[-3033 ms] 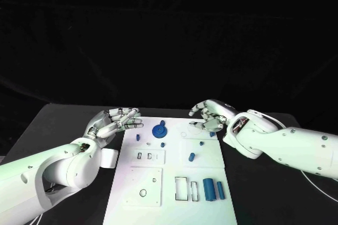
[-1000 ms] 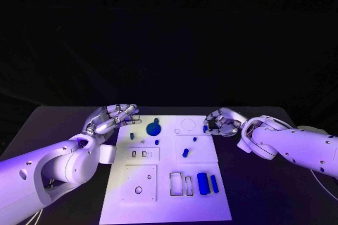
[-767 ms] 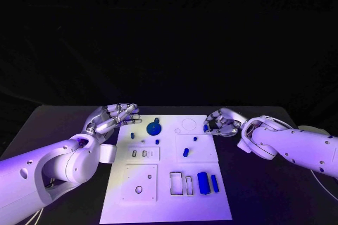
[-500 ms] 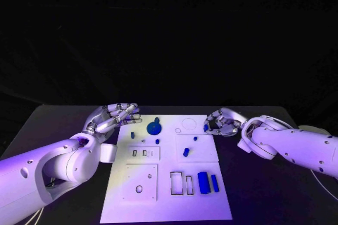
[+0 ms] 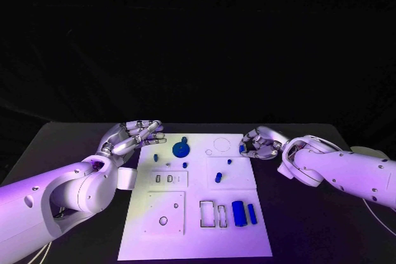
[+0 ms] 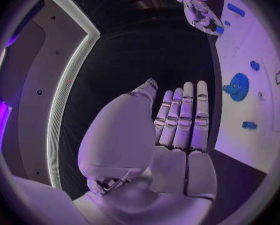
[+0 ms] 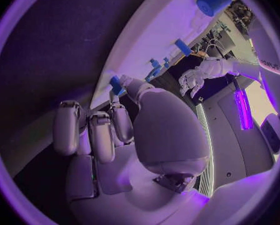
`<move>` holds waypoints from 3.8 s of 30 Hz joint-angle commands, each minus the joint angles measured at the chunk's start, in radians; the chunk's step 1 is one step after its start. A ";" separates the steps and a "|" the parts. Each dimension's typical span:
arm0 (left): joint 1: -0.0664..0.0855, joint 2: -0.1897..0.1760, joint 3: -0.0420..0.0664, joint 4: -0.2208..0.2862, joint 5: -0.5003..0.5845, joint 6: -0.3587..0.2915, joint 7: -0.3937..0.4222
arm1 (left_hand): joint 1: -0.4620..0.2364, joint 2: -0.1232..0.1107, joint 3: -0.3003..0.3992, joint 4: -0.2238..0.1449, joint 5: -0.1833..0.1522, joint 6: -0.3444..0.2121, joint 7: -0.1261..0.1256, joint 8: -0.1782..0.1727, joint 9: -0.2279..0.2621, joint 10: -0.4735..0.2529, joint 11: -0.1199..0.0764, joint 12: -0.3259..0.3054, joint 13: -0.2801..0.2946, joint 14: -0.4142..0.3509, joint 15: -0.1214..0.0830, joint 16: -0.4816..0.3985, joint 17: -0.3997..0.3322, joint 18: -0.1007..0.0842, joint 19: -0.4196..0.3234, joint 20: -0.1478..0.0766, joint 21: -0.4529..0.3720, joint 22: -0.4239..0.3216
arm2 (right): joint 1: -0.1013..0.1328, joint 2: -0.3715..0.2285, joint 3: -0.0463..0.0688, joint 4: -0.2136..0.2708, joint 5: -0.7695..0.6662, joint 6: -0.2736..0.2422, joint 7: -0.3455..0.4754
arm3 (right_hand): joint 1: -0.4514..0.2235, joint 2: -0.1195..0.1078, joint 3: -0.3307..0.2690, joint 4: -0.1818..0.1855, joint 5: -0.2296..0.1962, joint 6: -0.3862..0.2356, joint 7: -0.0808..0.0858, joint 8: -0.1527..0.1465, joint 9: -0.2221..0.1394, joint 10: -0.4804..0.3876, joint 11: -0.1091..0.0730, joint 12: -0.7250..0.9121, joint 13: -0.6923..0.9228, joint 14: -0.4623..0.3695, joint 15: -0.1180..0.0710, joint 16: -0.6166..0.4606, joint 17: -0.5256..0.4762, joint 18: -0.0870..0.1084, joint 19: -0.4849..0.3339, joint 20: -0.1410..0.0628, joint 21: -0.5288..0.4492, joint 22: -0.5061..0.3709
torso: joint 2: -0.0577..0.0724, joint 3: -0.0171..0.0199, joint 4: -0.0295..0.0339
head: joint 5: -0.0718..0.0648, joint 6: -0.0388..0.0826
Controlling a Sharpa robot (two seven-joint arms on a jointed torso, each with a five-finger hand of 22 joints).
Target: Assemble the parts on the task board
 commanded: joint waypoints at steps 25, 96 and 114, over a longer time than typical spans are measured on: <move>0.001 -0.001 0.001 -0.004 0.001 0.023 -0.003 | 0.001 -0.012 0.008 0.000 -0.003 -0.005 0.017 -0.006 -0.002 0.005 0.005 -0.009 0.000 0.002 0.007 -0.008 0.002 0.013 0.002 0.004 -0.005 -0.002 | 0.004 -0.024 0.002 0.098 -0.017 -0.177 -0.082 | -0.003 0.068 0.053 -0.009 -0.053 0.058 -0.026 0.035 0.018 0.031 -0.022 0.026 0.055 0.077 -0.026 0.001 0.136 -0.017 0.028 -0.022 0.024 0.052 | -0.005 0.0002 -0.0033 | 0.006 -0.005; 0.001 0.021 0.000 -0.044 0.001 0.033 -0.013 | 0.000 -0.014 0.009 0.000 -0.003 -0.005 0.017 -0.007 -0.002 0.006 0.005 -0.011 0.001 0.002 0.007 -0.010 0.004 0.013 0.002 0.004 -0.005 -0.003 | -0.055 0.335 -0.025 0.211 -0.330 -0.102 -0.357 | -0.041 0.051 0.049 -0.007 -0.046 0.055 -0.028 0.040 0.024 0.029 -0.024 0.023 0.052 0.075 -0.029 -0.001 0.127 -0.015 0.025 -0.027 0.017 0.048 | -0.015 -0.0025 -0.0063 | 0.096 -0.064; 0.001 0.020 0.000 -0.044 0.001 0.035 -0.014 | 0.000 -0.014 0.009 0.000 -0.003 -0.005 0.017 -0.007 -0.002 0.006 0.005 -0.011 0.001 0.002 0.007 -0.010 0.004 0.013 0.002 0.004 -0.005 -0.003 | -0.059 0.338 -0.025 0.201 -0.340 -0.093 -0.362 | -0.052 0.040 0.045 -0.007 -0.045 0.041 -0.024 0.034 0.023 0.022 -0.021 0.014 0.044 0.075 -0.028 -0.003 0.124 -0.014 0.021 -0.026 0.012 0.044 | -0.014 -0.0022 -0.0063 | 0.096 -0.065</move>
